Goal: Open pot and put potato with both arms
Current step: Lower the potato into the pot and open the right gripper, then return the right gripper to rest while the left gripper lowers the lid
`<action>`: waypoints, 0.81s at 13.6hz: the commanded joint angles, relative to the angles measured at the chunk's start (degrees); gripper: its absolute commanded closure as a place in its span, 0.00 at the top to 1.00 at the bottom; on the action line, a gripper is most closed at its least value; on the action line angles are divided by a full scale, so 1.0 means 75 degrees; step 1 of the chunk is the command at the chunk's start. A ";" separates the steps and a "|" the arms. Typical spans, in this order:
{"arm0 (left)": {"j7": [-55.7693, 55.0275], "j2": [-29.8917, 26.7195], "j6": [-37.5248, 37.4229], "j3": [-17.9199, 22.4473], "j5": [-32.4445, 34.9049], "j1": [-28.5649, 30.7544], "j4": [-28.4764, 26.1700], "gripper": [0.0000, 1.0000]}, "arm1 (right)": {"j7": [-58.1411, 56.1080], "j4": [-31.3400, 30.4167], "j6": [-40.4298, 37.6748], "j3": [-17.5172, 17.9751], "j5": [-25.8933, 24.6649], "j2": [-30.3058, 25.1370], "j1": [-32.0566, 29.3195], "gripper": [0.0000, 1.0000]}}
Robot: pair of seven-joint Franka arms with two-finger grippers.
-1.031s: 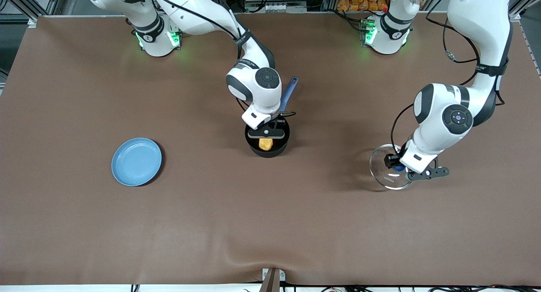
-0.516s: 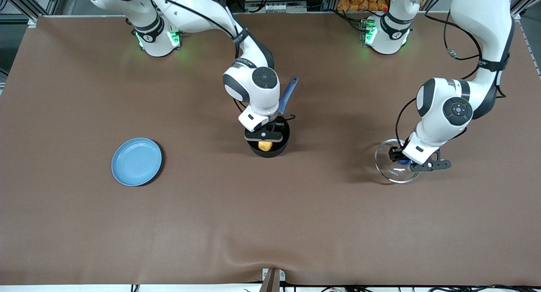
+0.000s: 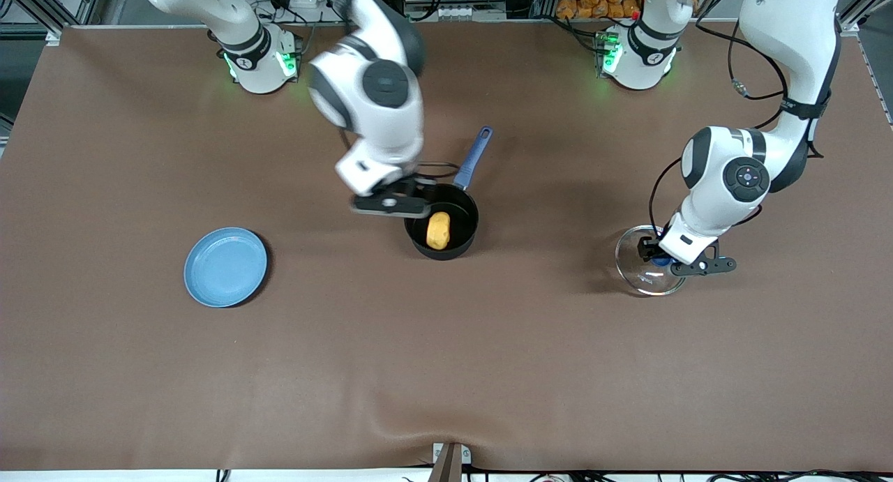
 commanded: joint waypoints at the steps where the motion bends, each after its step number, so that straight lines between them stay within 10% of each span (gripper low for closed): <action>1: 0.0039 0.0024 0.0347 -0.0049 0.0144 0.0064 -0.0151 0.00 | -0.2160 -0.0228 -0.1329 0.0115 0.1052 -0.1200 -0.1538 0.68; 4: 0.0028 0.0153 0.0430 -0.0061 0.0144 0.0064 -0.0139 0.01 | -0.3817 0.0192 -0.2771 0.0115 0.1149 -0.1823 -0.2935 0.69; 6: -0.0019 0.0154 0.0430 -0.0061 0.0133 0.0052 -0.0104 1.00 | -0.4579 0.0625 -0.3663 0.0092 0.1103 -0.1987 -0.3650 0.69; 11: -0.0078 0.0072 0.0337 -0.0061 0.0121 0.0052 0.0399 1.00 | -0.5227 0.0897 -0.4311 0.0091 0.1032 -0.2164 -0.4917 0.95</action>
